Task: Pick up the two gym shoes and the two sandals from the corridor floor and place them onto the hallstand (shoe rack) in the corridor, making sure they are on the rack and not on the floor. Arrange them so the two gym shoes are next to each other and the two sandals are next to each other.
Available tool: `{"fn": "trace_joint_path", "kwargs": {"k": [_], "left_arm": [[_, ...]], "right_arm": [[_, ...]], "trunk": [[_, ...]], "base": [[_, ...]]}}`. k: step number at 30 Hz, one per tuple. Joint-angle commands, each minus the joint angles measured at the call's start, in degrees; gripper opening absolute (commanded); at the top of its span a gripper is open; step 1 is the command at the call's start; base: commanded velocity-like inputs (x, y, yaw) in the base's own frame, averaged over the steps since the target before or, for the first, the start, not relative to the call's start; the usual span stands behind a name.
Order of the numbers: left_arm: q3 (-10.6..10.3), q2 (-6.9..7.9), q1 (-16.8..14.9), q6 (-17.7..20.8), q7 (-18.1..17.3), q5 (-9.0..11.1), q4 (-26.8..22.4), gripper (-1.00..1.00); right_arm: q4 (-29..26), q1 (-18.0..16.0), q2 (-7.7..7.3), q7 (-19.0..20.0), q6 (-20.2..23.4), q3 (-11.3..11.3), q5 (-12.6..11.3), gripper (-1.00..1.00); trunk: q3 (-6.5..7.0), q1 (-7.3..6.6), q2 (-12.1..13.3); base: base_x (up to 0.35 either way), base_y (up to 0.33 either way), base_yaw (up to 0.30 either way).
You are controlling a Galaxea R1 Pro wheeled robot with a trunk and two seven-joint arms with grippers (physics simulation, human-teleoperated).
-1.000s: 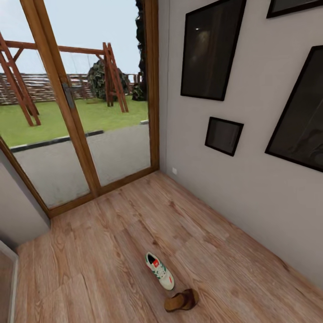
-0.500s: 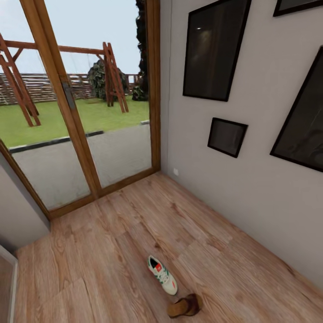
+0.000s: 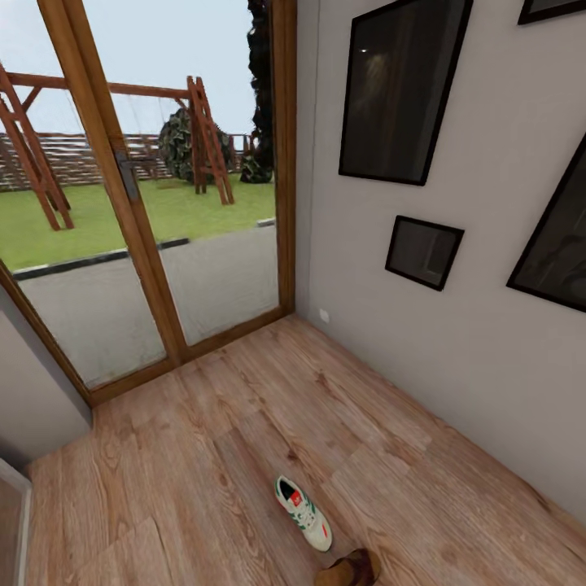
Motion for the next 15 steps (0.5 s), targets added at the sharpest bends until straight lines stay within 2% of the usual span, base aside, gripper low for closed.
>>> {"fn": "trace_joint_path", "kwargs": {"k": [1,5,11,15], "left_arm": [[0.1,-0.01,0.0,-0.2,0.0,0.1,0.0,1.0],[0.1,-0.01,0.0,-0.2,0.0,0.1,0.0,1.0],[0.1,-0.01,0.0,-0.2,0.0,0.1,0.0,1.0],[0.1,-0.01,0.0,-0.2,0.0,0.1,0.0,1.0]], "right_arm": [[0.0,0.0,0.0,0.0,-0.2,0.0,-0.4,1.0],[0.0,0.0,0.0,0.0,-0.2,0.0,-0.4,1.0],[0.0,0.0,0.0,0.0,-0.2,0.0,-0.4,1.0],[0.0,0.0,0.0,0.0,-0.2,0.0,-0.4,1.0]], "trunk": [[-0.05,0.0,0.0],[-0.05,0.0,0.0],[-0.05,0.0,0.0],[-0.05,0.0,0.0]], "base": [[0.011,0.009,0.0],[0.088,0.08,0.0],[0.215,0.184,0.0],[0.058,0.052,0.0]]}}
